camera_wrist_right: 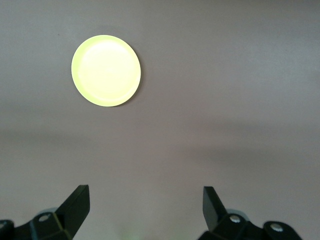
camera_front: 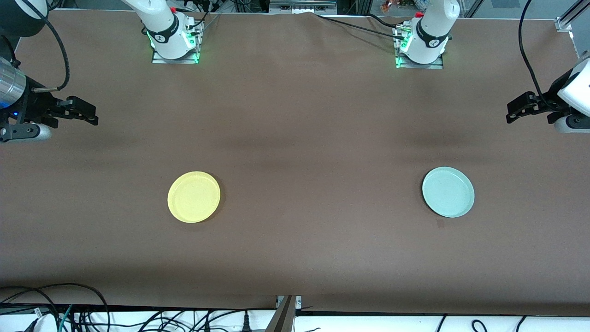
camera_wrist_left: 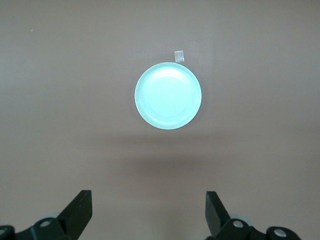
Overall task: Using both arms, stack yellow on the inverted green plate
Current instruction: 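Move the left gripper toward the pale green plate, then lower the left gripper and grasp the green plate's rim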
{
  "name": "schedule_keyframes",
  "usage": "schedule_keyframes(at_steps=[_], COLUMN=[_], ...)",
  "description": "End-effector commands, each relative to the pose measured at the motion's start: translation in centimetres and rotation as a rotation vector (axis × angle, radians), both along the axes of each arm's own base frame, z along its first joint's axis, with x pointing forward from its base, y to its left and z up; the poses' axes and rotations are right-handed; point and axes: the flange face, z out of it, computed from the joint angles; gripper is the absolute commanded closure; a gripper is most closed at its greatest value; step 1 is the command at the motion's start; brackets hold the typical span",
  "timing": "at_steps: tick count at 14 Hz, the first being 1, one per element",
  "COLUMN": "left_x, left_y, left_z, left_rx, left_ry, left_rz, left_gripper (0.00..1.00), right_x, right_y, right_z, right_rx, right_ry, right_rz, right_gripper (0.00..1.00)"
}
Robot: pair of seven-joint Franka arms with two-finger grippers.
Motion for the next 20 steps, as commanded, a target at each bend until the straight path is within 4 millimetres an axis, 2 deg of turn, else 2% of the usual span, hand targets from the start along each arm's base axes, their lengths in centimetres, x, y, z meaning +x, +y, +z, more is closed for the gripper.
schedule_keyframes(at_steps=[1, 6, 9, 12, 14, 16, 18, 20], left_x=[0.7, 0.5, 0.3, 2.5, 6.0, 8.5, 10.6, 11.8], left_y=[0.3, 0.0, 0.1, 1.3, 4.4, 7.6, 8.7, 10.0], left_z=[0.5, 0.3, -2.3, -7.5, -12.4, -17.7, -22.3, -26.9], left_rx=[-0.002, -0.01, -0.009, -0.012, -0.033, -0.044, -0.04, -0.033], left_ry=[0.002, 0.018, 0.147, 0.223, 0.185, 0.128, 0.058, 0.021], left_rz=[-0.017, -0.017, -0.018, -0.065, -0.156, -0.269, -0.438, -0.527], left_gripper=[0.0, 0.0, 0.0, 0.0, 0.0, 0.0, 0.0, 0.0], right_x=[-0.4, -0.4, 0.0, 0.1, 0.1, 0.3, 0.5, 1.0], right_y=[0.0, 0.0, 0.1, -0.2, -0.6, -0.7, -0.1, 0.5], right_z=[0.4, 0.8, 0.5, 0.4, 0.3, 0.3, 0.3, -0.2], right_rx=[0.006, 0.008, 0.007, 0.004, 0.001, 0.002, 0.004, 0.006], right_ry=[-0.001, -0.011, -0.03, -0.033, -0.03, -0.038, -0.053, -0.062], right_rz=[0.015, 0.015, 0.017, 0.012, 0.006, 0.005, 0.012, 0.023], right_gripper=[0.0, 0.0, 0.0, 0.0, 0.0, 0.0, 0.0, 0.0])
